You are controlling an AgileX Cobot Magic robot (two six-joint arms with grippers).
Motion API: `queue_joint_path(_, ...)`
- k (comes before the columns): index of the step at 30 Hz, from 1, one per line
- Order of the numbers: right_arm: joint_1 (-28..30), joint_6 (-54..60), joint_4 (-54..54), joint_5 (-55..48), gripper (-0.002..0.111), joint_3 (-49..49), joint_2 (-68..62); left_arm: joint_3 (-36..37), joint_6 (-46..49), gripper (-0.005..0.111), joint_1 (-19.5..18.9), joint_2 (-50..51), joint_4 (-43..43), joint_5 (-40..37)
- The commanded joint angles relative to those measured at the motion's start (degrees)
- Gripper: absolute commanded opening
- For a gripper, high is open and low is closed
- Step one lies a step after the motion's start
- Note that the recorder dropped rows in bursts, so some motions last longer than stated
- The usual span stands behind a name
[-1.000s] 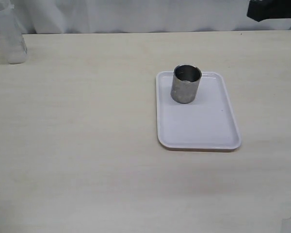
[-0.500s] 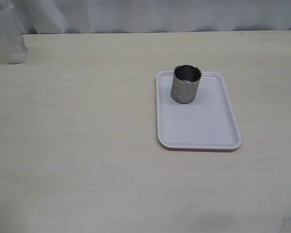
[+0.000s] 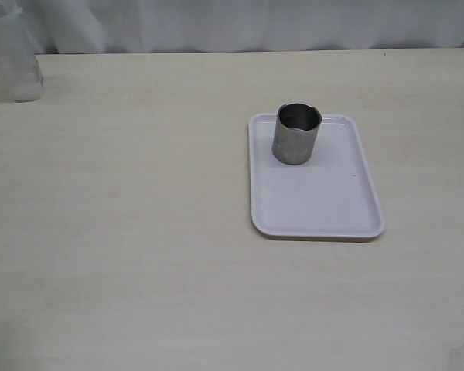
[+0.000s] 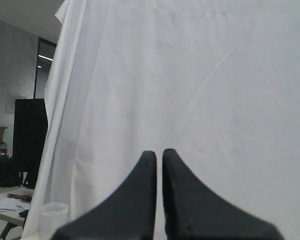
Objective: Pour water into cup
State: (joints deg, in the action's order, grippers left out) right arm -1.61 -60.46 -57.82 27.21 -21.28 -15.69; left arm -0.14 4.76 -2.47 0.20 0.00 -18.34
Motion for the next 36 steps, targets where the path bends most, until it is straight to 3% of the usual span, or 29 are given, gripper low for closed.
queue_joint_path(1,0.1,-0.4,0.3,-0.3,0.004,0.3,2.8,0.1,-0.3,0.0,0.5,-0.2,0.0,0.6)
queue_joint_path(18,0.1,-0.4,1.4,-0.7,0.004,2.2,4.1,0.1,-0.3,0.0,0.5,-0.2,0.0,0.6)
queue_joint_path(36,0.1,42.0,47.1,1.4,0.004,21.3,12.5,0.1,-0.3,0.0,0.5,-0.2,0.0,0.6)
